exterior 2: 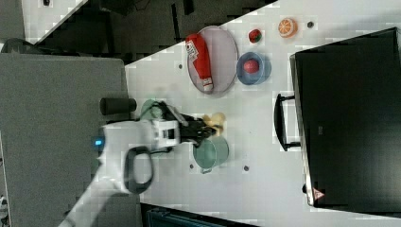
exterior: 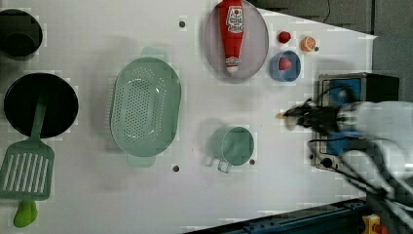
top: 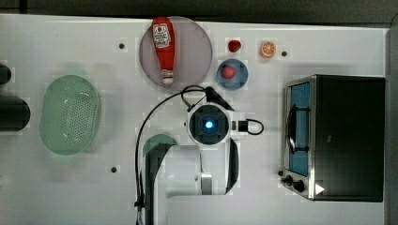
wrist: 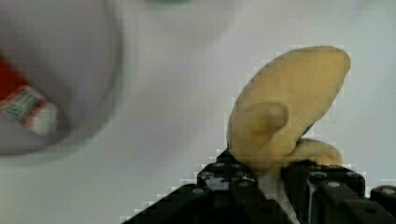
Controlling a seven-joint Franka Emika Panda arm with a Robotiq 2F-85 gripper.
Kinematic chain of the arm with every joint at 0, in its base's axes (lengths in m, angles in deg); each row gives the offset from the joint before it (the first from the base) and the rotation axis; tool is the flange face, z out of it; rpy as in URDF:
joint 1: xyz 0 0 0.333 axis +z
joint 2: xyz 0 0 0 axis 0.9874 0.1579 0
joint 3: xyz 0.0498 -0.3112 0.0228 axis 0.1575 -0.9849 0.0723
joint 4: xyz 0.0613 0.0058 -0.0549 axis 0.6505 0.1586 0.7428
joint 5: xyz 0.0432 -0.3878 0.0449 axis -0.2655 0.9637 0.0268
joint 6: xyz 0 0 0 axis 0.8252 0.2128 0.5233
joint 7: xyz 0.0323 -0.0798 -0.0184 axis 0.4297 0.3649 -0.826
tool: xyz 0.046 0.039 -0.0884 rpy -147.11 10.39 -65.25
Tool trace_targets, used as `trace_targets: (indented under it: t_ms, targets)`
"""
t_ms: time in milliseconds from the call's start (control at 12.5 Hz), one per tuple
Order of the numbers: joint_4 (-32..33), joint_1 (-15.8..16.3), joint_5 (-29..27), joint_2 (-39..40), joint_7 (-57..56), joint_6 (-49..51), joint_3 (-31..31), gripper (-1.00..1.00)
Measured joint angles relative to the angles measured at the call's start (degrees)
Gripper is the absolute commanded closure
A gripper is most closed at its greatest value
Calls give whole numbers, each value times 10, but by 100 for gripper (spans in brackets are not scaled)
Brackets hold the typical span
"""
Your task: Pick banana from table and place on oven.
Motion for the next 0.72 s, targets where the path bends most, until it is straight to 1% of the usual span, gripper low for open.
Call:
trace_targets:
  t_ms: [80, 160, 320, 480, 640, 720]
  targets:
    - [-27, -5, -16, -36, 0, 56, 3, 50]
    - [-59, -9, -17, -70, 0, 119, 4, 50]
    - [-129, -6, -16, -111, 0, 197, -3, 50]
    - [-188, -4, -17, -118, 0, 249, -17, 50]
    - [-218, -3, -18, -112, -25, 271, -45, 50]
    - [-229, -9, -18, -104, -43, 273, -66, 50]
